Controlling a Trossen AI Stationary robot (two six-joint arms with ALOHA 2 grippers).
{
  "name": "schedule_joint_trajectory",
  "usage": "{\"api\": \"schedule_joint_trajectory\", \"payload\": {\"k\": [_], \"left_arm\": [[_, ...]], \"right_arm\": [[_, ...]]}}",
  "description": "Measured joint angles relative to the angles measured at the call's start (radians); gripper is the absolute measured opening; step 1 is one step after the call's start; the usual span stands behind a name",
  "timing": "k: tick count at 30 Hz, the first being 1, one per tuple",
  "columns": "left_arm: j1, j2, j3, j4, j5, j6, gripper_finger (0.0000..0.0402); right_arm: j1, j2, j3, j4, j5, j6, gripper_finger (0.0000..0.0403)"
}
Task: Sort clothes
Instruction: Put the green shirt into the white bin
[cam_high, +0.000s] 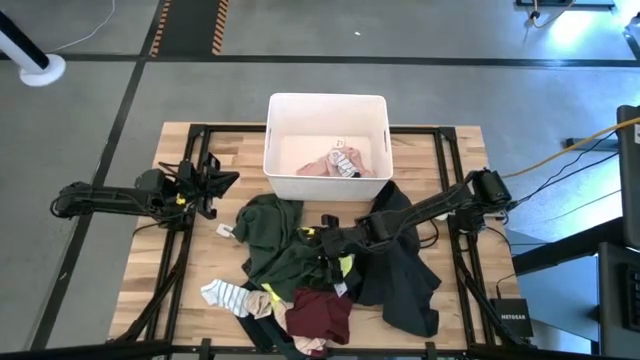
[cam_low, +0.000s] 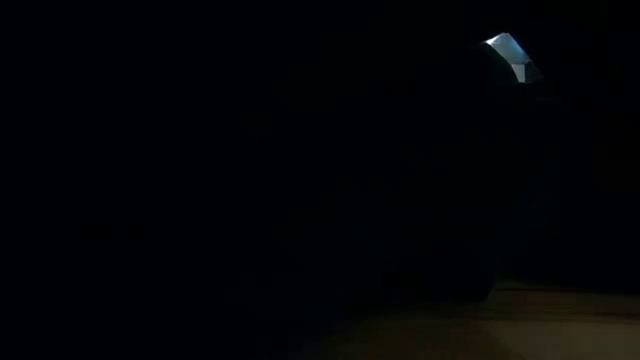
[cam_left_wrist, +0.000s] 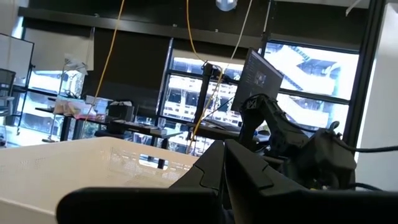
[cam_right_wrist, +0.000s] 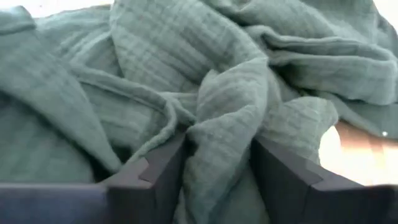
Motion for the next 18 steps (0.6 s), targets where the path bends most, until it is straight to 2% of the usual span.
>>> {"api": "schedule_joint_trajectory", "payload": {"k": [2,6,7,9,12,18], "left_arm": [[0.0,0.0,0.0,0.0,0.0,-0.004,0.0008],[0.0,0.0,0.0,0.003,0.0,-0.006,0.0008],[0.0,0.0,0.0,0.003,0.0,-0.006,0.0008],[0.0,0.0,0.0,0.003,0.0,-0.008,0.0008],[0.0,0.0,0.0,0.003,0.0,-0.007,0.0008],[0.0,0.0,0.0,0.003,0.0,-0.01,0.0008]], "right_arm": [[-0.005,0.001,0.001,0.0,-0.008,-0.031,0.0141],[-0.013,0.002,0.051,-0.04,-0.014,-0.089,0.0031],[-0.013,0.002,0.065,-0.051,-0.014,-0.111,0.002],[-0.013,0.001,0.096,-0.074,0.007,-0.134,0.0024],[-0.011,-0.011,0.163,-0.164,0.105,-0.17,0.0032],[-0.013,-0.059,0.307,-0.275,0.18,-0.253,0.0014]]}}
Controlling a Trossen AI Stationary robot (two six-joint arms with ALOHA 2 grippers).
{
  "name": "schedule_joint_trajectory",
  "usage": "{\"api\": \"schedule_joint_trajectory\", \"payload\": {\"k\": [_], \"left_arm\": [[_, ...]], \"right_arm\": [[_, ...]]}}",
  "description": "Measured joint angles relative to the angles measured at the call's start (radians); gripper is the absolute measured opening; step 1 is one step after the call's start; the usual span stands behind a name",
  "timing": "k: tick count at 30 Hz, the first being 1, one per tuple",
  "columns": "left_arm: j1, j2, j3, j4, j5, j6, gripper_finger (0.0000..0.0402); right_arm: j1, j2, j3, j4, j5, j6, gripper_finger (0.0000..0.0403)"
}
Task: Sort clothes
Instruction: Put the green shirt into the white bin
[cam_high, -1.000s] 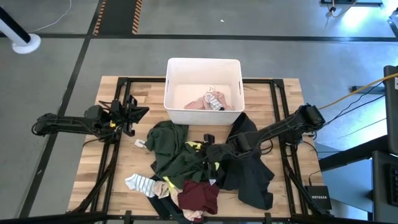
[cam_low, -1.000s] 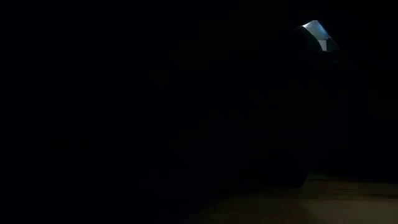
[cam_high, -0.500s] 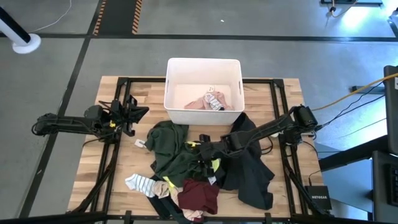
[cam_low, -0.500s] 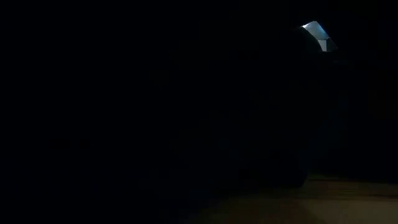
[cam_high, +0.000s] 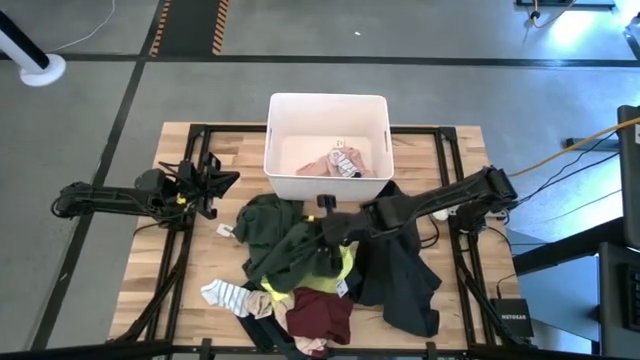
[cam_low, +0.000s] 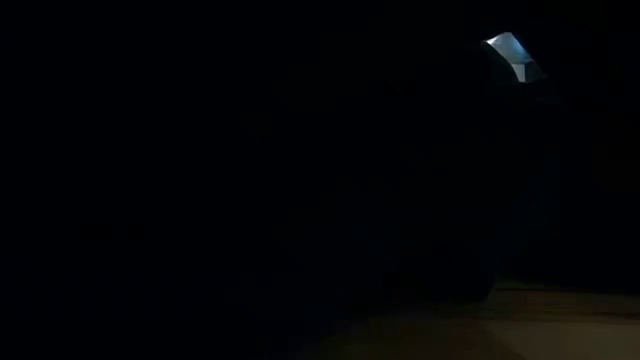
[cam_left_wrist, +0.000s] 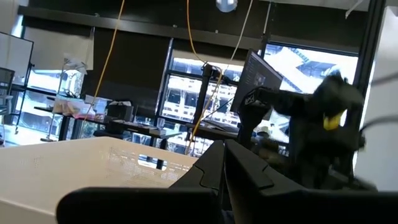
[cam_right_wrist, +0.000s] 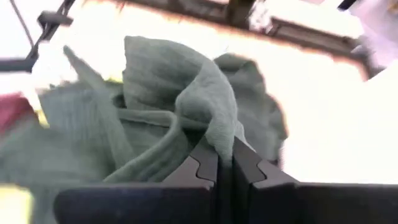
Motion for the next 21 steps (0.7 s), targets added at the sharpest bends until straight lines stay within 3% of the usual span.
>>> {"api": "schedule_joint_trajectory", "payload": {"k": [7,21], "left_arm": [[0.0,0.0,0.0,0.0,0.0,-0.004,0.0008],[0.0,0.0,0.0,-0.002,0.0,-0.017,0.0008]], "right_arm": [[-0.038,-0.048,0.163,-0.057,0.138,-0.08,0.002],[-0.205,-0.049,0.476,-0.115,0.135,-0.168,0.0019]]}}
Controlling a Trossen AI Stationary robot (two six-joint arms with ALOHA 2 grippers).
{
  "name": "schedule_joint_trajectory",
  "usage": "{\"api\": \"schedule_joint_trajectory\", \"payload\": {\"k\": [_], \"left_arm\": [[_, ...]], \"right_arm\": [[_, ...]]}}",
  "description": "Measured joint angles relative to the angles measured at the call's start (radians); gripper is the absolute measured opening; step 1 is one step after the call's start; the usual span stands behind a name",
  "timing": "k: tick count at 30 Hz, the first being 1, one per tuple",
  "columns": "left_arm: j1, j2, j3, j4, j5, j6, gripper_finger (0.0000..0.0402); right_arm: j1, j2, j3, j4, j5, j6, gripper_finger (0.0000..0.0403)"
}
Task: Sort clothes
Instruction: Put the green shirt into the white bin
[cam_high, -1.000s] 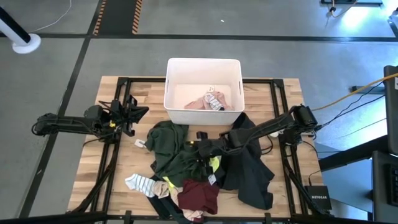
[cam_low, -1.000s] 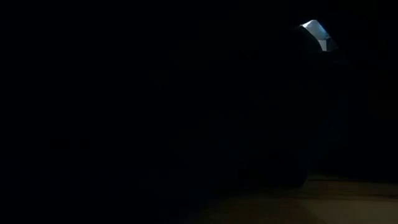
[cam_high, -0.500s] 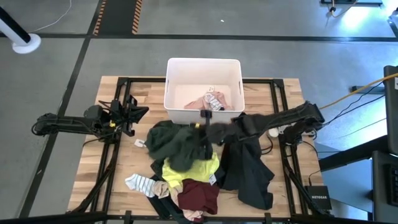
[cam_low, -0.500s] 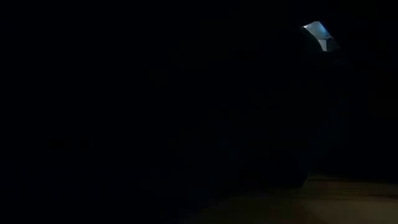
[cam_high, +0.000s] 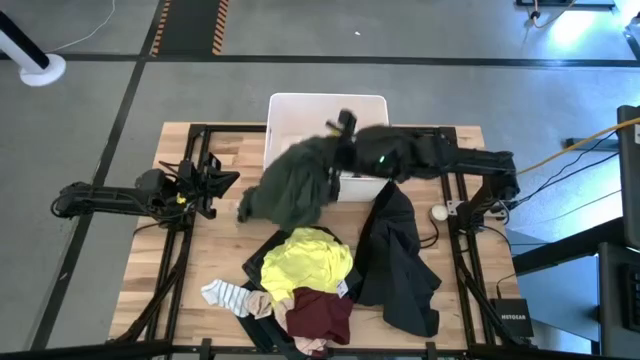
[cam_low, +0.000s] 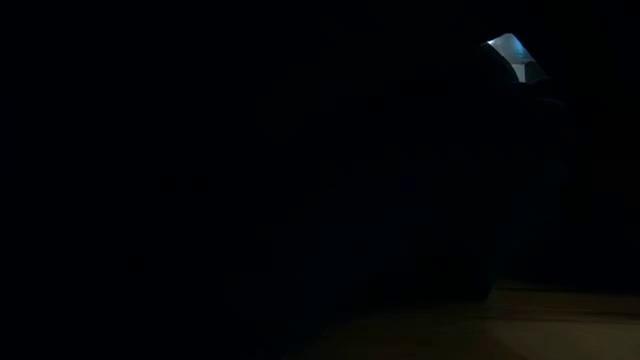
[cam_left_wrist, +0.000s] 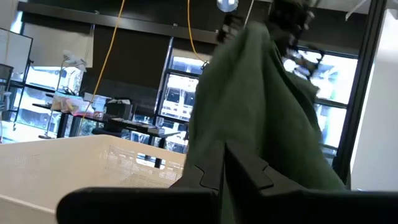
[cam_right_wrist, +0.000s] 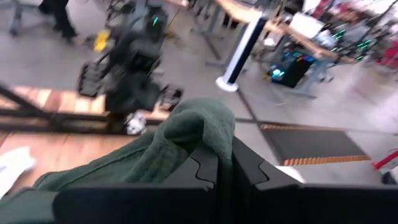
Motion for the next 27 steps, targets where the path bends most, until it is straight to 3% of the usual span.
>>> {"api": "schedule_joint_trajectory", "payload": {"k": [13,27], "left_arm": [[0.0,0.0,0.0,0.0,0.0,0.002,0.0008],[0.0,0.0,0.0,0.005,-0.001,0.002,0.0008]], "right_arm": [[-0.119,0.001,0.273,0.017,-0.006,-0.029,0.002],[-0.201,-0.072,0.274,0.444,0.007,-0.183,0.002]]}}
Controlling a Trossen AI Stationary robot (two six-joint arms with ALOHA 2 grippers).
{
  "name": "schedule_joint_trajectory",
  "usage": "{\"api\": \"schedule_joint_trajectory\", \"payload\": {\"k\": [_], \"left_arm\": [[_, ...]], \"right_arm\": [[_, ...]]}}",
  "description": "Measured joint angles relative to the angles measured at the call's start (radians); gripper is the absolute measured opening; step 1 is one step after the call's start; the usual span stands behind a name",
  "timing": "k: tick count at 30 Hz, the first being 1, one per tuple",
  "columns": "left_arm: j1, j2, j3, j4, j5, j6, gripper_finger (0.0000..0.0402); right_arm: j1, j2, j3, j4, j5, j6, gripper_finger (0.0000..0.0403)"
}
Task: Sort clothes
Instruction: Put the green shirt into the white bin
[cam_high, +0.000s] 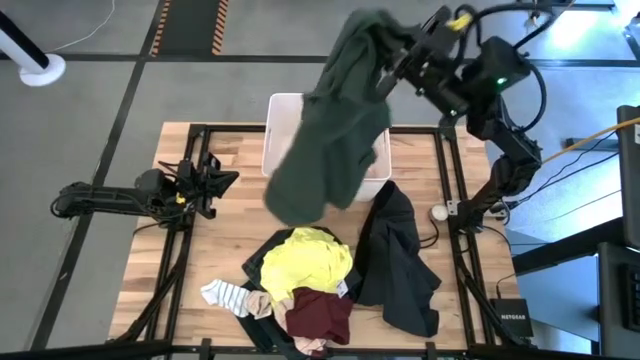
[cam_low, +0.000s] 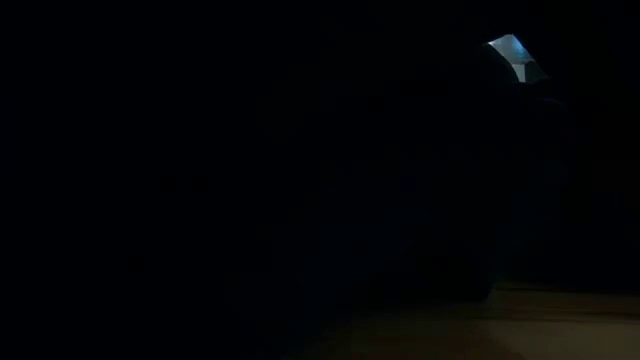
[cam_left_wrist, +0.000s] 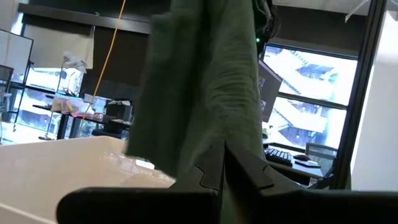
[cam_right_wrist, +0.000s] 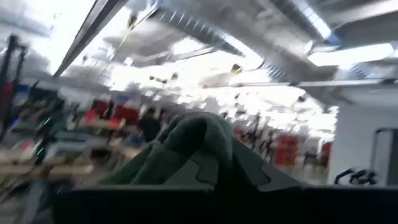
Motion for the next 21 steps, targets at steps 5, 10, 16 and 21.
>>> {"api": "schedule_joint_trajectory", "payload": {"k": [5,10,16,21], "left_arm": [[0.0,0.0,0.0,0.001,0.0,-0.003,0.0008],[0.0,0.0,0.0,0.002,0.0,-0.004,0.0008],[0.0,0.0,0.0,0.006,0.0,0.012,0.0008],[0.0,0.0,0.0,0.008,0.0,0.023,0.0008]], "right_arm": [[-0.059,-0.005,0.0,0.137,-0.005,-0.009,0.0021],[-0.125,-0.011,0.0,0.252,-0.04,0.029,0.0021],[-0.184,-0.003,0.002,0.236,-0.096,0.142,0.0021],[-0.189,0.038,0.0,0.01,-0.1,0.151,0.0021]]}}
